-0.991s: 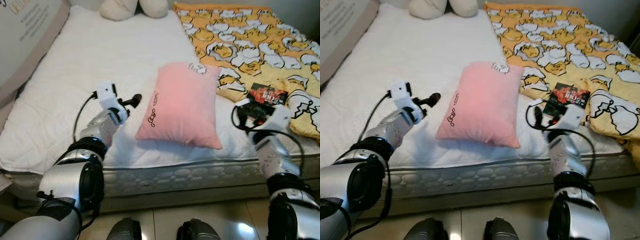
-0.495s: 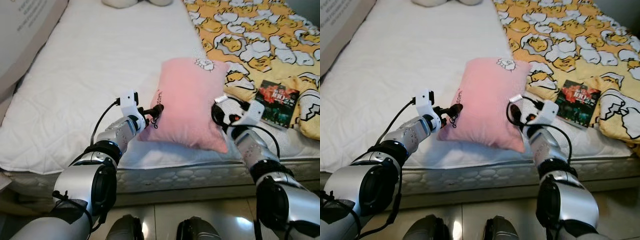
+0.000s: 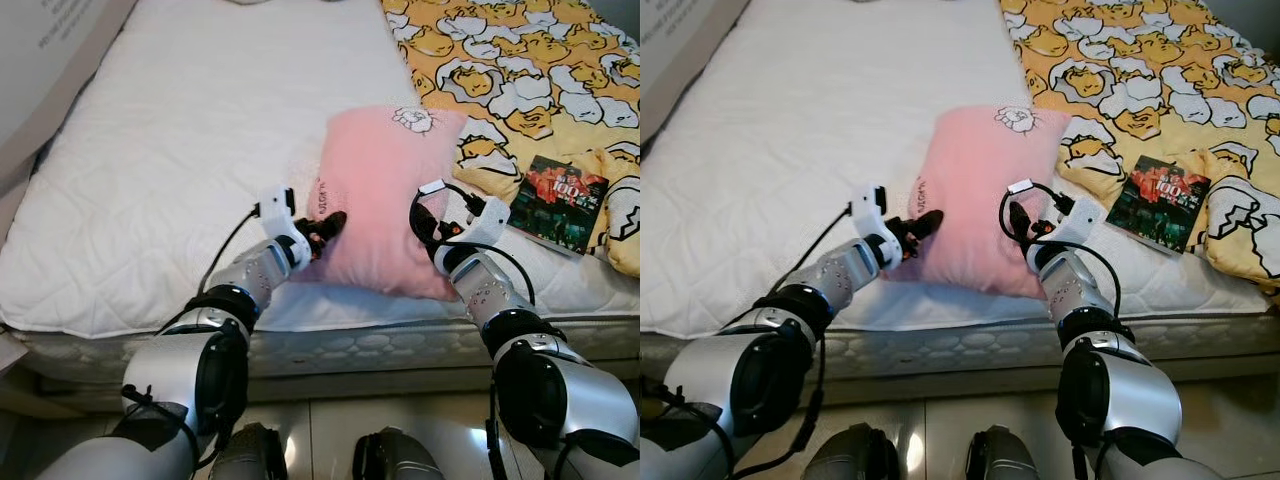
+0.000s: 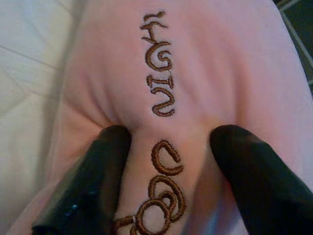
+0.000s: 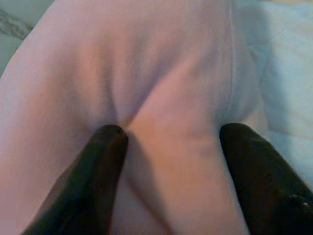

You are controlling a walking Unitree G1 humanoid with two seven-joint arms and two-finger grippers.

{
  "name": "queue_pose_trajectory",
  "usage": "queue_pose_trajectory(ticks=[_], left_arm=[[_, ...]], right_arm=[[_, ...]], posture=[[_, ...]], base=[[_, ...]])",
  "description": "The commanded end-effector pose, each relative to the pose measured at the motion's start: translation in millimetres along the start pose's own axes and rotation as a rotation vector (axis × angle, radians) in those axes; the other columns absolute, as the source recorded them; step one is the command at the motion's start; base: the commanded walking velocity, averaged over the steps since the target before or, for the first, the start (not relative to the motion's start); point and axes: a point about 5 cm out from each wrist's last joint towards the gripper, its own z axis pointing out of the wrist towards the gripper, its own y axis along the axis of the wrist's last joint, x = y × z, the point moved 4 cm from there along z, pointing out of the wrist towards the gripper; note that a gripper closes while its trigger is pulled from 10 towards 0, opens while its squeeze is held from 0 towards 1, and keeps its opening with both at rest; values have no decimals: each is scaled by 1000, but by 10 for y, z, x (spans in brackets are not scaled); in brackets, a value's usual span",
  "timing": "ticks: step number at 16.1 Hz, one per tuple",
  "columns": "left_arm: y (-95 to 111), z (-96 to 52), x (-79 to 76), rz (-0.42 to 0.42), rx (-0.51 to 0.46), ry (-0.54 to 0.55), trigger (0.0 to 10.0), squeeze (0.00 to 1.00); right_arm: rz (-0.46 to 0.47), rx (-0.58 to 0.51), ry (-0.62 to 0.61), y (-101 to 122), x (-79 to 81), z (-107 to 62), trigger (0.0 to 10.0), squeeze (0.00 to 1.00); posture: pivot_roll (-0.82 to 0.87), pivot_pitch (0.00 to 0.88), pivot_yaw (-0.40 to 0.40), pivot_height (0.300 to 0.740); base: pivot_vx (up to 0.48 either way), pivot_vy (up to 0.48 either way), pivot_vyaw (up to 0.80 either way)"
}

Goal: Clean up the room

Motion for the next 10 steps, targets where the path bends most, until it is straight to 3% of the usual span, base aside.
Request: queue_pose_trajectory(ticks=[1,6,10], left_arm=[[-139,34,-98,4,53,-42,0,0],[-268,72,-263,18,72,-128,0,0],[-157,56,-236,-120,-58,-131,0,0]], right_arm=[[19,33,19,-96,31,-2,0,0],[22,63,35,-218,0,-40,0,0],[3,76,62,-283,-17,-78,0,0]], posture=[[-52,148,-36,697],[-56,146,-38,697],[-52,145,-44,697]], base=[[0,0,0],[0,0,0],[0,0,0]])
